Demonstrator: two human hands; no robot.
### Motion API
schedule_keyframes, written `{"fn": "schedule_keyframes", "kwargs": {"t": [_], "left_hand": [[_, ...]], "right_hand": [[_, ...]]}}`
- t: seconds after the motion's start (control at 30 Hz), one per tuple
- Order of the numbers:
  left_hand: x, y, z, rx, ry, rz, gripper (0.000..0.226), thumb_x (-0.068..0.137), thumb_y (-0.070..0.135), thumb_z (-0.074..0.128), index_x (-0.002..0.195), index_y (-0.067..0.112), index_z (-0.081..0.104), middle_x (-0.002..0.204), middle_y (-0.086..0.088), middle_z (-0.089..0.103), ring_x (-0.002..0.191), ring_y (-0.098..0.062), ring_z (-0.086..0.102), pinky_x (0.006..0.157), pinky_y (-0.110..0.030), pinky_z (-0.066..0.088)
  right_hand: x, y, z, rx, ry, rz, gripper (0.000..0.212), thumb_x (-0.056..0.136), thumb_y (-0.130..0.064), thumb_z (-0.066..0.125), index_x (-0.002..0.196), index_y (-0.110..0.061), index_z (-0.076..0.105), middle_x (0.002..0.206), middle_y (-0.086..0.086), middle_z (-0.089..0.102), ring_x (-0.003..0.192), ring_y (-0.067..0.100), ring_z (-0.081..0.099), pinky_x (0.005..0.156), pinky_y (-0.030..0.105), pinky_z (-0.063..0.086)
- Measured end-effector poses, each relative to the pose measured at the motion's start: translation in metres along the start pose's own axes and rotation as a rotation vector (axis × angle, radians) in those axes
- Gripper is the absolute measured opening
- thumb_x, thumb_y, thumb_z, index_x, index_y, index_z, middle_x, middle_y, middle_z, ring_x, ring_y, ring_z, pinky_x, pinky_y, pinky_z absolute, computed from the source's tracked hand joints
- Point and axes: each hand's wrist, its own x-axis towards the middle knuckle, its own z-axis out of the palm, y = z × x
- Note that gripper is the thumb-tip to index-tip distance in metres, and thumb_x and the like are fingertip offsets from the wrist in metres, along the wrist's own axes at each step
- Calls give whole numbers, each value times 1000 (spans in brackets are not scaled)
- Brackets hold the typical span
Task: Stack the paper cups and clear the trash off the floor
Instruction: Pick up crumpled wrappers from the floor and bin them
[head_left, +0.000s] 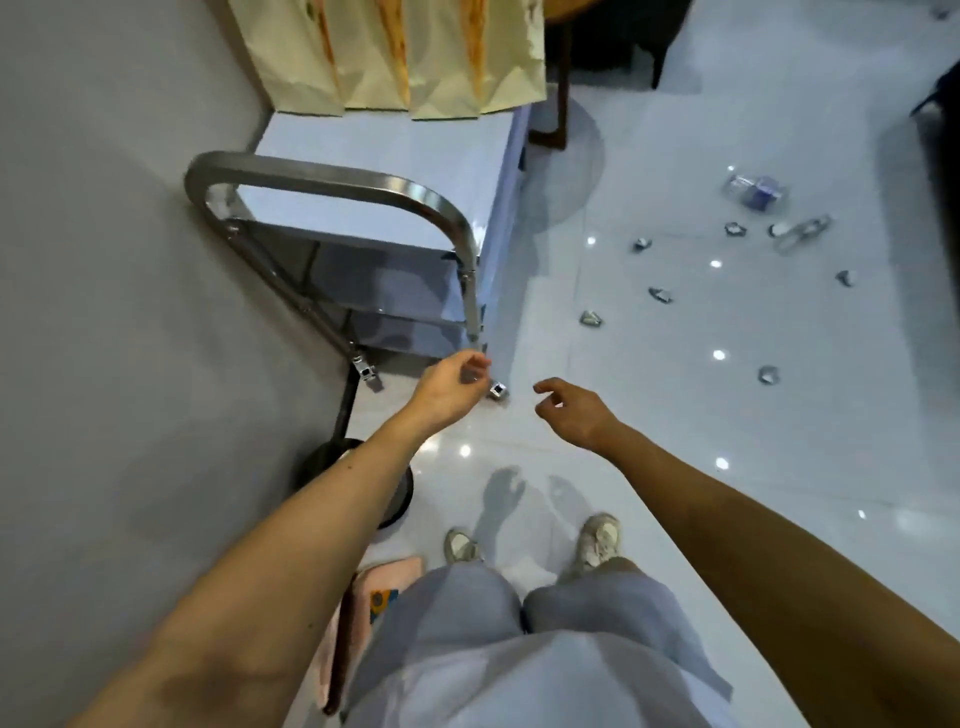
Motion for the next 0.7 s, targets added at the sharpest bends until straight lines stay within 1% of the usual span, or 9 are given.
{"fn": "schedule_keyframes", "kwargs": {"t": [0.07,0.1,0.17,0.23,0.27,0.37,0.47,0.6,0.7], "left_hand": [[7,30,41,23,-100,28,24,87,14,59,111,9,57,103,-5,61,93,-17,58,78,-23,47],[10,45,62,32,-141,48,24,88,15,58,111,10,57,101,-2,59,92,-16,57,76,-23,48],[17,73,103,63,-190,91,23,87,19,58,110,14,57,100,1,59,90,-17,57,76,-27,49],[23,97,141,92,-202,120,22,87,22,59,109,18,57,103,2,59,90,-17,57,72,-27,49],[27,108,160,97,-196,131,22,87,23,58,109,20,57,103,4,59,92,-16,57,72,-25,48],[35,140,205,95,-181,164,24,88,22,57,112,20,56,106,6,56,96,-15,55,80,-24,44],[42,169,239,143,-232,215,27,88,20,56,115,17,56,108,5,55,96,-15,54,82,-23,41],[54,204,275,161,-287,230,28,88,20,57,116,17,55,109,5,54,98,-16,53,80,-23,41],[73,225,290,200,-337,249,29,88,21,57,117,18,54,117,2,57,100,-16,53,80,-24,40]], "right_hand": [[-12,33,-25,74,61,50,37,93,-18,44,129,-16,49,125,13,58,106,28,56,90,26,42],[-18,50,-38,108,87,75,37,93,-18,44,130,-16,49,125,13,58,104,27,56,89,26,42],[-29,84,-64,164,133,120,39,93,-18,43,131,-16,47,126,11,57,108,26,56,89,26,42],[-38,117,-89,201,175,141,39,94,-17,42,132,-16,46,123,9,58,107,24,55,86,24,41],[-42,135,-103,216,195,145,39,94,-17,42,133,-16,45,122,8,58,105,22,54,84,23,40],[-50,184,-141,248,247,173,39,94,-17,43,132,-16,45,122,8,58,100,20,53,83,22,39],[-57,225,-171,293,305,217,39,94,-16,43,132,-15,45,124,9,56,92,17,49,82,23,38],[-60,262,-200,329,350,247,39,93,-17,44,132,-15,45,127,9,54,96,15,45,87,25,39],[-54,276,-220,371,390,258,39,93,-17,45,132,-15,45,128,9,54,101,19,49,90,26,39]]}}
